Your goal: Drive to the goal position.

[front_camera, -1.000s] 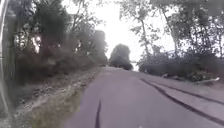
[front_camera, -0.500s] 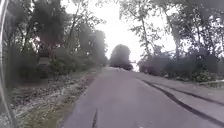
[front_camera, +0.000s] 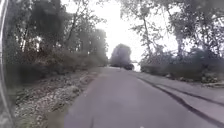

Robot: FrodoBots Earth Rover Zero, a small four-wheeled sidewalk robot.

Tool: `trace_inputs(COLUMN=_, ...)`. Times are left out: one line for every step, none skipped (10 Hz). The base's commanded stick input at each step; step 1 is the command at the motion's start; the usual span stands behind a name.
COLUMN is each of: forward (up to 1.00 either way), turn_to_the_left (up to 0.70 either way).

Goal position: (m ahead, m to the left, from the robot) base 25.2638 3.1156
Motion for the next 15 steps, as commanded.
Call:
trace_inputs(forward=0.7, turn_to_the_left=-0.16)
trace_inputs(forward=0.7, turn_to_the_left=-0.02)
trace_inputs(forward=0.7, turn_to_the_left=0.01)
trace_inputs(forward=0.7, turn_to_the_left=0.01)
trace_inputs(forward=0.7, turn_to_the_left=0.01)
trace_inputs(forward=0.7, turn_to_the_left=0.01)
trace_inputs(forward=0.7, turn_to_the_left=0.01)
trace_inputs(forward=0.7, turn_to_the_left=0.01)
trace_inputs(forward=0.7, turn_to_the_left=0.01)
trace_inputs(forward=0.7, turn_to_the_left=0.01)
trace_inputs(forward=0.7, turn_to_the_left=0.01)
trace_inputs(forward=0.7, turn_to_the_left=0.01)
trace_inputs(forward=0.7, turn_to_the_left=0.01)
trace_inputs(forward=0.7, turn_to_the_left=0.01)
trace_inputs(forward=0.7, turn_to_the_left=0.01)
